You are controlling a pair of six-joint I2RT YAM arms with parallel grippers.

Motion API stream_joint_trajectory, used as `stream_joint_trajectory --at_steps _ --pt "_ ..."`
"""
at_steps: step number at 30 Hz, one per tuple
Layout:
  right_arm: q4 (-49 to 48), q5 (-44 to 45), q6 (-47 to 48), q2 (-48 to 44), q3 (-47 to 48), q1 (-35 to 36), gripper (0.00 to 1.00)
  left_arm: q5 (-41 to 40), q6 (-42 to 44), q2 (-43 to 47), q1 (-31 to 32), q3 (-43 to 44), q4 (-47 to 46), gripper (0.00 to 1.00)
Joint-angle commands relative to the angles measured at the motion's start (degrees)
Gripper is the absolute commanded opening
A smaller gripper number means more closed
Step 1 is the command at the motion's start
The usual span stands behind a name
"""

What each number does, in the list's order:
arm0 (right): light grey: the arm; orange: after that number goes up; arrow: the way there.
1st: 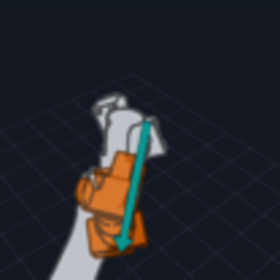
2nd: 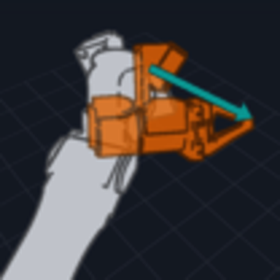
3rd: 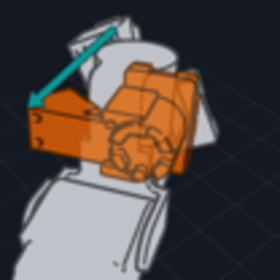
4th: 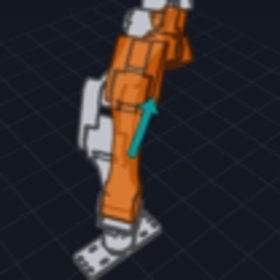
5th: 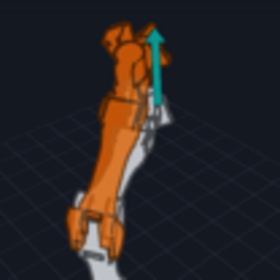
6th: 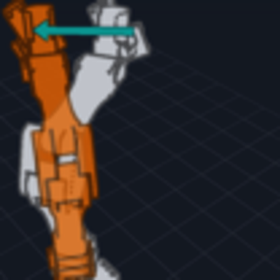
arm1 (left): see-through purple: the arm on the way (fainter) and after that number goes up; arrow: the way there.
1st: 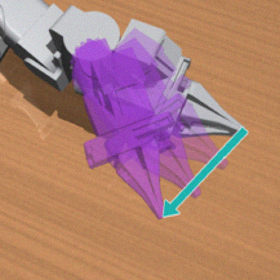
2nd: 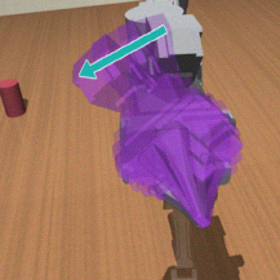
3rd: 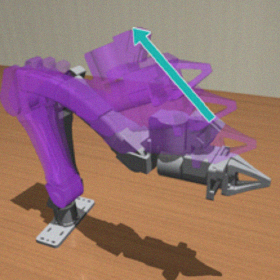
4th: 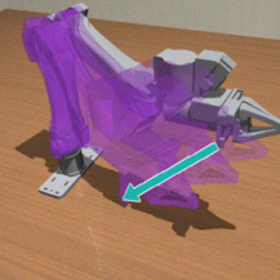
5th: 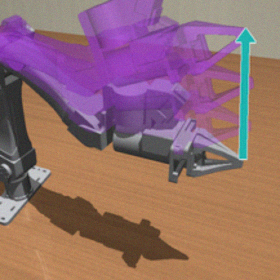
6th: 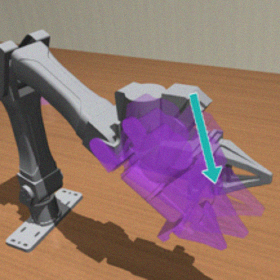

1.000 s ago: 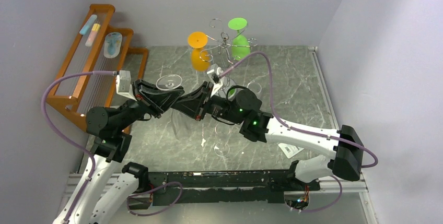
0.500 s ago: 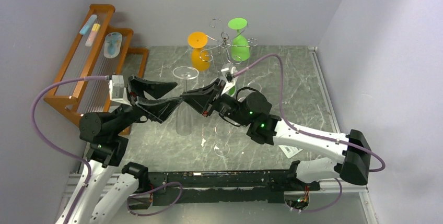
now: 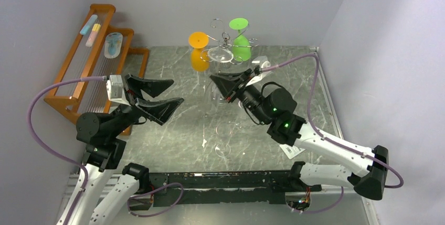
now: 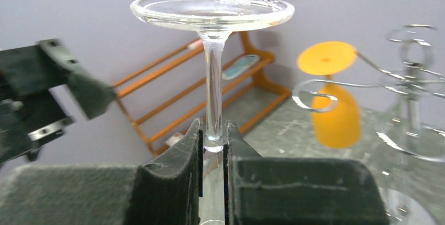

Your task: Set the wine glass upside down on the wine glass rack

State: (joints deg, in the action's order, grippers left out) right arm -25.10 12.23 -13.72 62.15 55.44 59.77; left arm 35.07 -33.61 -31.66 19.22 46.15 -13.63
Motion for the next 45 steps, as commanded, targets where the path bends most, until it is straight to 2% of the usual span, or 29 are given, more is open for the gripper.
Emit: stream_joint_trajectory --at_steps 1,7,11,21,36,40,45 --pt "4.16 2.14 1.23 -2.14 -1.68 -6.44 0.00 -3.20 2.16 -0.25 0.08 2.06 4.42 0.88" --pt "4.10 0.03 0.49 -0.87 -3.15 -12.61 0.00 -8.51 3.13 -1.54 0.09 3.37 10.43 0.88" --pt "1.83 -1.74 -0.31 1.00 -4.02 -14.37 0.00 -10.73 4.05 -2.88 0.08 4.25 13.47 0.96" --pt "-7.29 -1.00 1.76 9.95 -3.74 -14.37 0.00 -16.15 3.89 -5.80 0.07 5.10 19.11 0.96" --pt "-10.63 6.91 1.11 19.96 1.61 -13.01 0.00 -21.22 2.64 -7.96 0.04 5.38 22.96 0.95" --pt "-11.32 7.62 -0.13 22.05 3.00 -13.01 0.00 -24.72 2.48 -6.94 0.04 5.52 24.58 0.96" --pt "-12.59 6.57 -0.15 24.22 3.36 -13.01 0.00 -25.06 2.73 -6.80 0.03 7.38 26.17 0.96"
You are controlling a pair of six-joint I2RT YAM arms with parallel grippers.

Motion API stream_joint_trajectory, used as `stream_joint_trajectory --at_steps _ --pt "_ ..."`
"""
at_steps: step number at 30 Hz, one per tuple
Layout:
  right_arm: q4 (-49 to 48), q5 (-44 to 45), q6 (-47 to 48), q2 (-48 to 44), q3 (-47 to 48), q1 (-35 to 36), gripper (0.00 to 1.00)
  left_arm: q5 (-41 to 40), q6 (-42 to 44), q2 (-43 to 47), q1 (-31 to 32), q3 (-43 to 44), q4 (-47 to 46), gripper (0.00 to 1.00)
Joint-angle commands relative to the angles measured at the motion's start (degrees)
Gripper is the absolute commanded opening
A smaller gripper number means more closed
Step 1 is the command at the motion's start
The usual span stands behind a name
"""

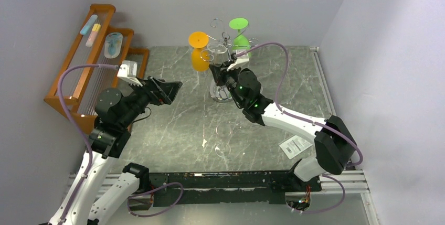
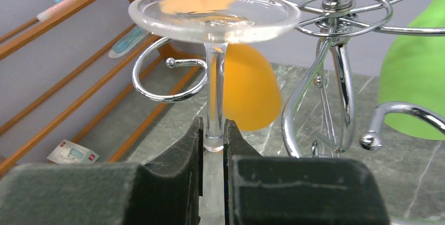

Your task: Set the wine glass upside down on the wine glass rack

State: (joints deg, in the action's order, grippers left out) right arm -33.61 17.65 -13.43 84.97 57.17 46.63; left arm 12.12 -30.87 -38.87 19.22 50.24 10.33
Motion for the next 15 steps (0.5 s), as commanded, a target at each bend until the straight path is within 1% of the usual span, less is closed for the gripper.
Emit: stream_joint_trajectory --at_steps 1,11,15 --pt "-4.51 0.77 0.01 1.75 1.70 0.13 0.00 -2.15 0.14 0.19 0.04 3.69 2.58 0.96" --pt "-5.90 -0.30 1.39 4.25 2.95 0.13 0.00 -1.72 -1.22 -0.97 0.05 4.43 2.66 0.95" --pt "-4.59 3.50 0.21 4.35 3.88 0.14 0.00 -2.00 -1.29 -1.25 0.10 4.78 3.24 0.95"
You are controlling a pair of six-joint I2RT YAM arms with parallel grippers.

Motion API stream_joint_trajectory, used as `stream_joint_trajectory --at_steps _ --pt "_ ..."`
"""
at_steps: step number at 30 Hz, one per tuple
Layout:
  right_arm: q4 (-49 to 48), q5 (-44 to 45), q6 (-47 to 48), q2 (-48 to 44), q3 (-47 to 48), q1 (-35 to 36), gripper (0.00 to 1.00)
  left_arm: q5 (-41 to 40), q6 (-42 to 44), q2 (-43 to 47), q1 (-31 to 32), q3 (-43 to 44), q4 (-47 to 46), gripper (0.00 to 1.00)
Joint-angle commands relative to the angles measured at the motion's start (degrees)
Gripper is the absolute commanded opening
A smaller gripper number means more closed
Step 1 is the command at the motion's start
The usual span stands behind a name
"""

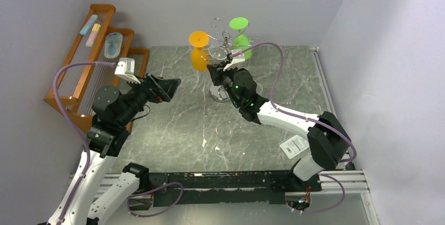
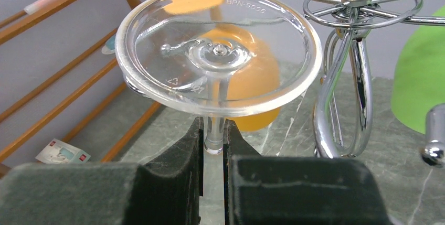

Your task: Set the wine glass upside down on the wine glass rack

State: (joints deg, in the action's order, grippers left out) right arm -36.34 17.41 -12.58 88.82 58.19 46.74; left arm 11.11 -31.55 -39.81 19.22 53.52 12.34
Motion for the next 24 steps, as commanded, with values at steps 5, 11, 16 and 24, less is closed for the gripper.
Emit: stream_joint_trajectory --at_steps 5,11,16,24 --pt "1.53 8.76 -2.18 0.74 4.66 -0.06 0.00 -1.16 -0.85 -0.21 0.03 1.35 1.65 0.94" --pt "3.09 9.26 -1.25 0.89 5.80 0.02 0.00 -1.62 -1.04 -0.09 0.09 1.15 2.03 0.94" --pt "4.10 6.16 2.12 1.74 6.88 0.39 0.00 -1.62 -1.19 -0.33 0.07 0.89 2.00 0.94" --pt "6.49 -0.27 4.86 2.32 7.72 0.72 0.00 -1.45 -1.39 -0.49 0.11 0.37 1.82 0.94"
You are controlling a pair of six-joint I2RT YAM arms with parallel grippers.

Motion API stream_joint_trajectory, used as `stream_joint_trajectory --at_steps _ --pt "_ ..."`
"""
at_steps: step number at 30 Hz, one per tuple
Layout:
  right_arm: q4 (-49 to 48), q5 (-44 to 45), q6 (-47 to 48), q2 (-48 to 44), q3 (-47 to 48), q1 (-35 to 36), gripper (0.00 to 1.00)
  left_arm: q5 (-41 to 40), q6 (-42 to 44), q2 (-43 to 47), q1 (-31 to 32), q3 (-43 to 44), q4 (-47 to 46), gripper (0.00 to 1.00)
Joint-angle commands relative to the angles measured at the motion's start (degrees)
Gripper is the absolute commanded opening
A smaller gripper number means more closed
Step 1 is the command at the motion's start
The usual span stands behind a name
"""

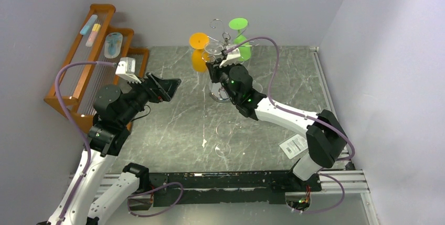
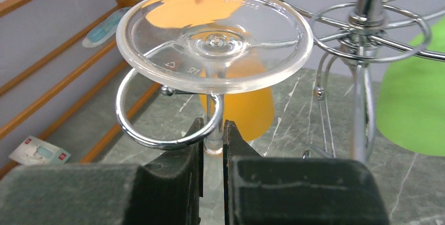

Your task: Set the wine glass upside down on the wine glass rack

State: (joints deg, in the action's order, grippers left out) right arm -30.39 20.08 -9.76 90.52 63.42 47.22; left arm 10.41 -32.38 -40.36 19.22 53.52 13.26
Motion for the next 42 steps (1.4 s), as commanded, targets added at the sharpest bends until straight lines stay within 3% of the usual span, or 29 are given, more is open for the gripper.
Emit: stream_joint_trajectory --at_steps 1,10,19,26,33,37,42 --pt "0.41 -3.66 2.23 0.62 2.37 0.24 0.00 -0.70 -0.58 0.02 0.05 0.36 0.89 0.94" --pt "-2.04 -10.66 5.13 -1.10 -0.68 0.18 0.00 -1.08 -0.47 0.10 0.08 0.14 1.33 0.93" --pt "-5.40 -11.92 6.33 -4.45 -5.56 0.24 0.00 -1.10 -0.67 0.15 0.03 -0.36 1.25 0.93" --pt "-7.01 -9.25 6.07 -6.45 -8.14 0.23 0.00 -1.05 -0.93 0.24 0.08 -0.62 1.24 0.93" --pt "-1.59 -3.08 2.72 -4.26 -5.17 0.24 0.01 -1.09 -1.03 0.43 0.07 -0.52 1.65 0.93" --pt "-1.09 -2.00 1.47 -3.82 -5.29 0.17 0.05 -1.43 -0.96 0.54 0.03 -0.48 2.15 0.93" --pt "-1.25 -2.26 0.75 -5.47 -6.90 0.15 0.26 -1.53 -0.69 0.35 0.03 -0.26 2.77 0.93"
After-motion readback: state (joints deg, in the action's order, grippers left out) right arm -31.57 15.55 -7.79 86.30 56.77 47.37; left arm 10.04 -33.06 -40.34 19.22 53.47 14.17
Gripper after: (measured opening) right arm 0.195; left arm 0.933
